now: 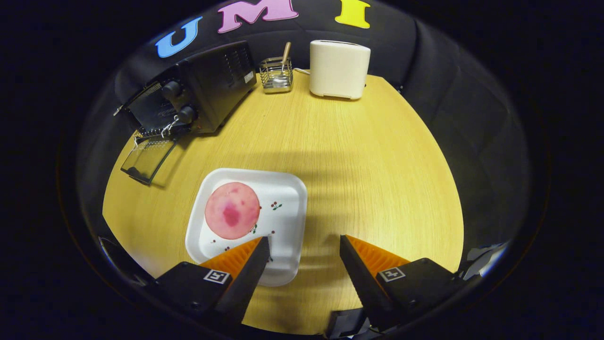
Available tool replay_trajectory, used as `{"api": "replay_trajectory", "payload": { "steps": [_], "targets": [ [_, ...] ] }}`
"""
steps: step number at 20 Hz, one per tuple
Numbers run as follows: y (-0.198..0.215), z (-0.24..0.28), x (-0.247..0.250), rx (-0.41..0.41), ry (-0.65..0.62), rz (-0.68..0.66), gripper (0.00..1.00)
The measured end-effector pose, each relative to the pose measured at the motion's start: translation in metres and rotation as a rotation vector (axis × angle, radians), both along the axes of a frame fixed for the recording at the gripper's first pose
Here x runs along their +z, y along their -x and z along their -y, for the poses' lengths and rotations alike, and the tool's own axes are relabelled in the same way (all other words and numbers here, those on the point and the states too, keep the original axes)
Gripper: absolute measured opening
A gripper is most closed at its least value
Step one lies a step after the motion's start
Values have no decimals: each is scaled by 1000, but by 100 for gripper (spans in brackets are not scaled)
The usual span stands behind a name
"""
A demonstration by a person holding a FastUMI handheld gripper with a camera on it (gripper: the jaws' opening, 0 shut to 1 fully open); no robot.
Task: Open the toaster oven, put the food inside, and close the toaster oven door.
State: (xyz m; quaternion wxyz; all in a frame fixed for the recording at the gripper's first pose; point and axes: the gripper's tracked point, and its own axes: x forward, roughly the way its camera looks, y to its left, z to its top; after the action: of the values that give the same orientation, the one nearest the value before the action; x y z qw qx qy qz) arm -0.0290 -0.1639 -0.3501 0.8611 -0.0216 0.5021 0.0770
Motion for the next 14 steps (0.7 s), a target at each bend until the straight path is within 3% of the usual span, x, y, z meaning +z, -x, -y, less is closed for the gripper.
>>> {"api": "replay_trajectory", "payload": {
  "steps": [2,4,6,7,8,9,10,12,13,14],
  "targets": [
    [2,-2,-5,6,-5,-23,96],
    [2,-3,-6,4,-13,-38,86],
    [3,-4,-7,1,-23,-52,72],
    [3,-5,-6,1,-33,-61,60],
    [4,-7,-7,-6,-44,-71,55],
    [4,-9,-8,-16,-60,-84,39],
    [2,-10,-9,-22,-67,-89,33],
    [1,-10,-9,-2,-76,-92,28],
    [3,-8,-5,6,-88,-93,21],
    [1,-7,-10,8,-99,-92,21]
  ]
}}
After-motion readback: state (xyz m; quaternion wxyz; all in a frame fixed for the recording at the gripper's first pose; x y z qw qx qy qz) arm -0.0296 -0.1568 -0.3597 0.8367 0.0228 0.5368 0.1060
